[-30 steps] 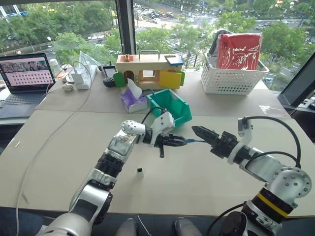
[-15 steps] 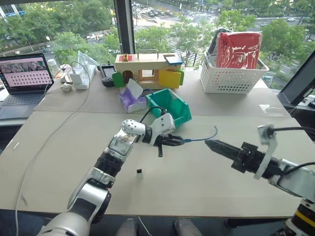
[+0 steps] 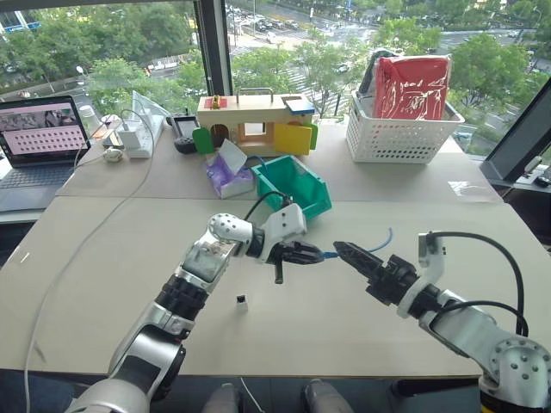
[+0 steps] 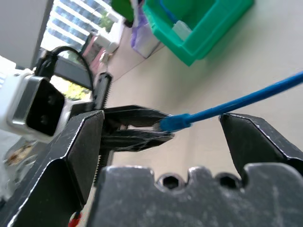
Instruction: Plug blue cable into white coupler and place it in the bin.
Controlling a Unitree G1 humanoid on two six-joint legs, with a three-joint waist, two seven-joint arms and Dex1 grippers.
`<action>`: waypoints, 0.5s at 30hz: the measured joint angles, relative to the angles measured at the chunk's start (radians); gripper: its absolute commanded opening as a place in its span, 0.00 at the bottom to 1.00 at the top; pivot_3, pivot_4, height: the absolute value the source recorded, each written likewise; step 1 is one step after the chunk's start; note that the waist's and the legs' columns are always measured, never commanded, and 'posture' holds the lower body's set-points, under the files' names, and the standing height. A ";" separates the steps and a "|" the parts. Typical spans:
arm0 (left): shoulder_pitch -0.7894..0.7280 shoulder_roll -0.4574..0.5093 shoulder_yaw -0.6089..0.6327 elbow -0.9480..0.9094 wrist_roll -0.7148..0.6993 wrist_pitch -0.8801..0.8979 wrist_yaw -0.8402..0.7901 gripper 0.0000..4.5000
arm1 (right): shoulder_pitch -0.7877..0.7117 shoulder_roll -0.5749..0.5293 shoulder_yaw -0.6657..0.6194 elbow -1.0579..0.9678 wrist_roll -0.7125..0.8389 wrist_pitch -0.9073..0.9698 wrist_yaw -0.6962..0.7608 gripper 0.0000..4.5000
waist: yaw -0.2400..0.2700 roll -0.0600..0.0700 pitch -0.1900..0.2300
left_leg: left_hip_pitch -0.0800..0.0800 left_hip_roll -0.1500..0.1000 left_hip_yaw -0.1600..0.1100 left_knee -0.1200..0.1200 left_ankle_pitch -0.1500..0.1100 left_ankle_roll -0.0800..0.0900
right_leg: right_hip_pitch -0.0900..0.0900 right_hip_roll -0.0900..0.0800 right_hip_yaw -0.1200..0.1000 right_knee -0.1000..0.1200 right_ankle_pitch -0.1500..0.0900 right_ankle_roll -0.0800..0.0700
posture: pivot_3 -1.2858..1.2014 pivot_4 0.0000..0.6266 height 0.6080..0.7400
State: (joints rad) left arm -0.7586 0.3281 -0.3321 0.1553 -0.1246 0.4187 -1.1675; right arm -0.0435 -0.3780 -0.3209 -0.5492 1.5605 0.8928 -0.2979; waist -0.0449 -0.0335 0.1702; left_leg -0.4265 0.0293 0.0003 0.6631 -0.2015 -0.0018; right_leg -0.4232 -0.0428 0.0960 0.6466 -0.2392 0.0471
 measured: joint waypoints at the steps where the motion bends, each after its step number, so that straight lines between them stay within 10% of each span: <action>1: 0.007 0.004 0.002 -0.012 -0.004 0.010 0.000 0.02 | 0.010 0.023 0.006 -0.017 -0.028 -0.030 -0.006 1.00 | 0.000 0.000 0.000 | 0.000 0.000 0.000 0.000 0.000 0.000 | 0.000 0.000 0.000 0.000 0.000 0.000 | 0.52 0.24 0.81; 15: 0.044 -0.012 0.003 -0.100 -0.056 0.088 0.059 0.02 | 0.128 0.134 0.190 -0.117 0.073 -0.207 -0.144 1.00 | 0.001 0.000 0.000 | 0.001 0.000 0.000 0.000 0.000 0.000 | 0.000 0.000 0.000 0.000 0.000 0.000 | 0.52 0.24 0.81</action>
State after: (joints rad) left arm -0.7145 0.3158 -0.3292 0.0550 -0.1805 0.5065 -1.1088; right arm 0.0843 -0.2438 -0.1307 -0.6659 1.6337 0.6855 -0.4415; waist -0.0440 -0.0334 0.1701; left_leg -0.4258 0.0298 0.0002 0.6631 -0.2015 -0.0018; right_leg -0.4228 -0.0427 0.0959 0.6468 -0.2392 0.0467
